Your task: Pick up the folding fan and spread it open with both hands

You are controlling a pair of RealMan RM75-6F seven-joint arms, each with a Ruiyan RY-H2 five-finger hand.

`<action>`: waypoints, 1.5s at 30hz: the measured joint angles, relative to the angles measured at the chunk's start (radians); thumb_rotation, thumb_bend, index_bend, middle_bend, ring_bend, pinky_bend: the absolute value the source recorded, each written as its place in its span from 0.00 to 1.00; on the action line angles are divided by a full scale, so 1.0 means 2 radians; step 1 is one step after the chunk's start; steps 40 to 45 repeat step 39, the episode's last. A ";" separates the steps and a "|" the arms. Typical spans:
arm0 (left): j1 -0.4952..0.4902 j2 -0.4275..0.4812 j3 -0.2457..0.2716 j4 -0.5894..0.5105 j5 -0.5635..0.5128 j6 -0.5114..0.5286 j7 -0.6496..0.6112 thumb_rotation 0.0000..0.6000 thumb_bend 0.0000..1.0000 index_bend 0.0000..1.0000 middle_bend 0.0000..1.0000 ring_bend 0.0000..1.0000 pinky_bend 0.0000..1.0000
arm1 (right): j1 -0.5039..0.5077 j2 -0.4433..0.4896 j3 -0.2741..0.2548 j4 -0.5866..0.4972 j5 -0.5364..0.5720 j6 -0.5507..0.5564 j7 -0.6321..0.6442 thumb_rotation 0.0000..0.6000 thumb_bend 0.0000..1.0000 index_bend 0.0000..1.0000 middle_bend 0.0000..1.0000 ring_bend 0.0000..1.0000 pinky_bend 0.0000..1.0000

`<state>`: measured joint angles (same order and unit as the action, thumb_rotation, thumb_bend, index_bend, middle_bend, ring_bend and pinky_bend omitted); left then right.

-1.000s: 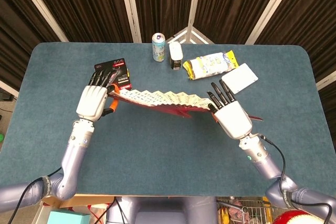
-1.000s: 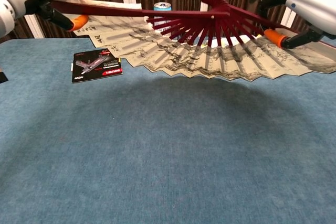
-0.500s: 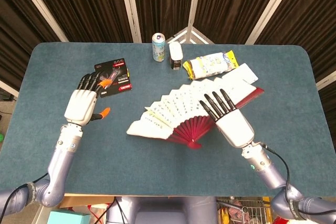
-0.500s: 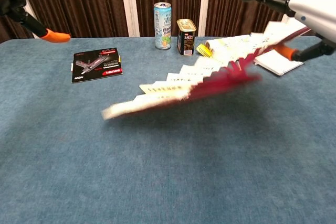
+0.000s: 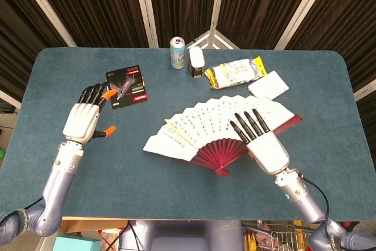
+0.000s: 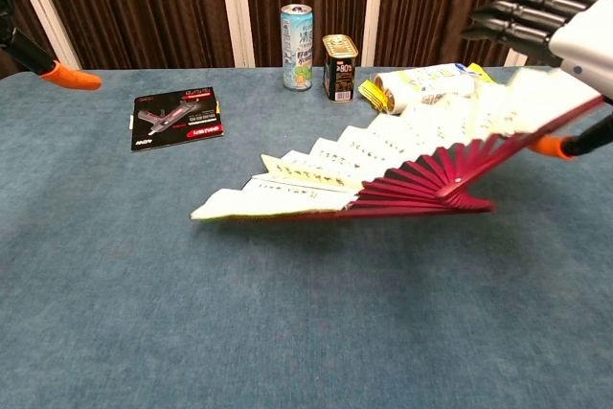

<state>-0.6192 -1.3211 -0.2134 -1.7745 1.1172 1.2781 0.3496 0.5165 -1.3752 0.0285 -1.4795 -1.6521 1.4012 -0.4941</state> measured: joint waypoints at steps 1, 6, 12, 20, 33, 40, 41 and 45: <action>0.002 0.002 0.001 -0.001 0.002 0.001 -0.002 1.00 0.26 0.15 0.00 0.00 0.00 | -0.001 0.002 0.000 -0.001 0.004 -0.004 -0.007 1.00 0.11 0.00 0.00 0.00 0.00; 0.006 0.009 -0.001 -0.005 0.007 0.003 -0.009 1.00 0.25 0.13 0.00 0.00 0.00 | -0.005 0.021 -0.003 -0.025 0.037 -0.045 -0.052 1.00 0.08 0.00 0.00 0.00 0.00; 0.009 0.017 -0.002 -0.009 0.011 0.002 -0.011 1.00 0.25 0.13 0.00 0.00 0.00 | 0.003 0.058 -0.014 -0.070 0.059 -0.108 -0.076 1.00 0.07 0.00 0.00 0.00 0.00; 0.020 0.030 0.004 -0.017 0.023 0.007 -0.015 1.00 0.25 0.13 0.00 0.00 0.00 | 0.008 0.086 -0.019 -0.102 0.082 -0.136 -0.100 1.00 0.07 0.00 0.00 0.00 0.00; 0.118 0.116 0.092 -0.094 0.093 0.055 -0.065 1.00 0.04 0.06 0.00 0.00 0.00 | -0.083 0.101 -0.016 -0.148 0.165 -0.057 0.018 1.00 0.07 0.00 0.00 0.00 0.00; 0.189 0.148 0.166 -0.102 0.165 0.097 -0.099 1.00 0.04 0.03 0.00 0.00 0.00 | -0.149 0.121 -0.031 -0.163 0.159 0.017 0.090 1.00 0.07 0.00 0.00 0.00 0.00; 0.189 0.148 0.166 -0.102 0.165 0.097 -0.099 1.00 0.04 0.03 0.00 0.00 0.00 | -0.149 0.121 -0.031 -0.163 0.159 0.017 0.090 1.00 0.07 0.00 0.00 0.00 0.00; 0.189 0.148 0.166 -0.102 0.165 0.097 -0.099 1.00 0.04 0.03 0.00 0.00 0.00 | -0.149 0.121 -0.031 -0.163 0.159 0.017 0.090 1.00 0.07 0.00 0.00 0.00 0.00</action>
